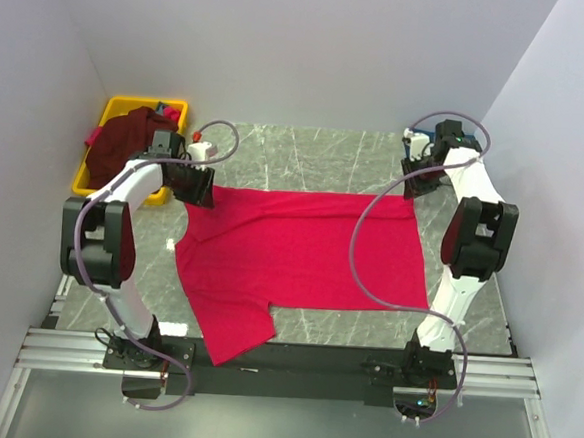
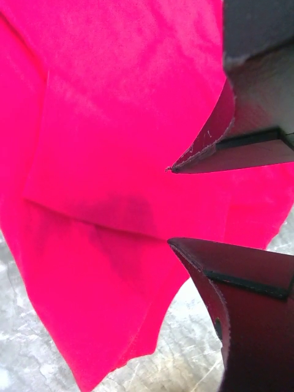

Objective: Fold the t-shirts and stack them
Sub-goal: Fold the tshirt

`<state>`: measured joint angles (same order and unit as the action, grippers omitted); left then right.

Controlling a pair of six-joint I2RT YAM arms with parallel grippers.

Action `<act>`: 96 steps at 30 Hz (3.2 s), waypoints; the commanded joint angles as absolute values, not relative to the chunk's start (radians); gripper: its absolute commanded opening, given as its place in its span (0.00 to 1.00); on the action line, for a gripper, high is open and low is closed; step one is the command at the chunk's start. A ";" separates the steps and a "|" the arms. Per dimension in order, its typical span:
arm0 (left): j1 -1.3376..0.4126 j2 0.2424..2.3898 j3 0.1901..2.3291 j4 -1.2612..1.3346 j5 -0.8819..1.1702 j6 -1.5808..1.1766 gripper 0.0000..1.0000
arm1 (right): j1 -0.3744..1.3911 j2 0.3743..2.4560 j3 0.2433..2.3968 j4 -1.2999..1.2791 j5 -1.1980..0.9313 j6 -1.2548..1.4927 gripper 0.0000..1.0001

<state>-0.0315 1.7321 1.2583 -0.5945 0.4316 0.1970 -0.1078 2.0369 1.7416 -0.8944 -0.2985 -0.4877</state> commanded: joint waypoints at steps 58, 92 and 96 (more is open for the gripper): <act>-0.221 1.893 1.441 -0.637 0.525 0.255 0.01 | -0.046 2.013 1.784 -0.963 -0.362 -0.357 0.21; -0.144 2.140 1.726 -0.690 0.506 0.255 0.52 | -0.072 2.026 1.772 -0.986 -0.347 -0.391 0.22; -0.147 2.166 1.724 -0.681 0.499 0.252 0.52 | -0.074 2.026 1.770 -0.988 -0.347 -0.393 0.22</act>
<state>-0.1429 2.1590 1.6875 -0.6865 0.4770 0.2485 -0.0635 2.0632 1.7664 -0.9703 -0.3557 -0.3832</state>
